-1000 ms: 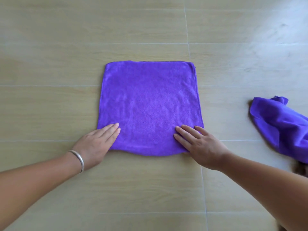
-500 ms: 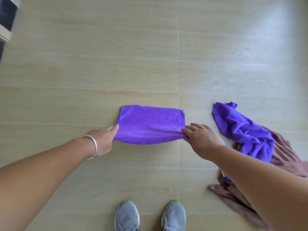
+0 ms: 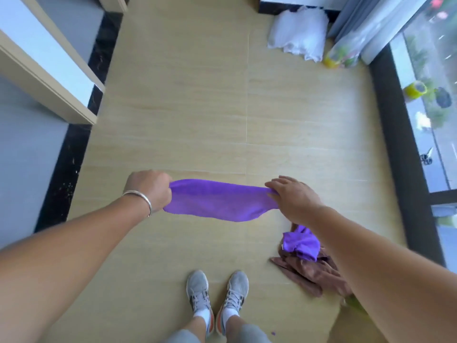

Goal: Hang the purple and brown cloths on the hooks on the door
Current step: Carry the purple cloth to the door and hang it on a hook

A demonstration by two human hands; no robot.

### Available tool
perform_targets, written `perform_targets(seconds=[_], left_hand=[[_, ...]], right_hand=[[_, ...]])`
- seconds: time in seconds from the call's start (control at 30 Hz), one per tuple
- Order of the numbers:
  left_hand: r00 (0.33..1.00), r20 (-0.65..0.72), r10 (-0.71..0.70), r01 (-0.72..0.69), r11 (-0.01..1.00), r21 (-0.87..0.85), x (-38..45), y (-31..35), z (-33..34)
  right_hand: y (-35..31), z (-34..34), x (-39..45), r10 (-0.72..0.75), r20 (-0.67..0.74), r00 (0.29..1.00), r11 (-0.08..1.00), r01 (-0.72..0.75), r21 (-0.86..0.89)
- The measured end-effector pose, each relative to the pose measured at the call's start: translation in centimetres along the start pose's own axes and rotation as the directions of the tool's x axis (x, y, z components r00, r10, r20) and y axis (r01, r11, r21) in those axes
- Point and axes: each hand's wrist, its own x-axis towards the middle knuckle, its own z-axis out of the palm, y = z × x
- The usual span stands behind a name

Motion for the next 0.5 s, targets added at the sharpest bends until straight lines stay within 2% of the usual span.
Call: perform_targets(seconds=[0.17, 0.33, 0.4, 0.5], left_hand=[[0.986, -0.136, 0.094, -0.088, 0.995, 0.048, -6.9, -1.8, -9.6], [0.936, -0.325, 0.139, -0.176, 0.981, -0.087, -11.5, -3.4, -18.0], [0.909, -0.39, 0.151, -0.199, 0.976, -0.086, -12.9, -4.1, -21.6], [0.894, -0.424, 0.147, -0.213, 0.971, -0.113, -14.6, -4.9, -27.3]], right_hand=[[-2.6, -11.2, -5.8, 0.021, -0.105, 0.994, 1.0, -0.02, 0.006], [-3.6, -22.0, -9.3, 0.005, -0.195, 0.981, 0.998, -0.016, -0.058], [-4.1, -26.5, -10.6, -0.015, -0.246, 0.969, 0.996, -0.008, -0.093], [-5.1, -33.1, -12.7, -0.037, -0.325, 0.945, 0.989, -0.011, -0.145]])
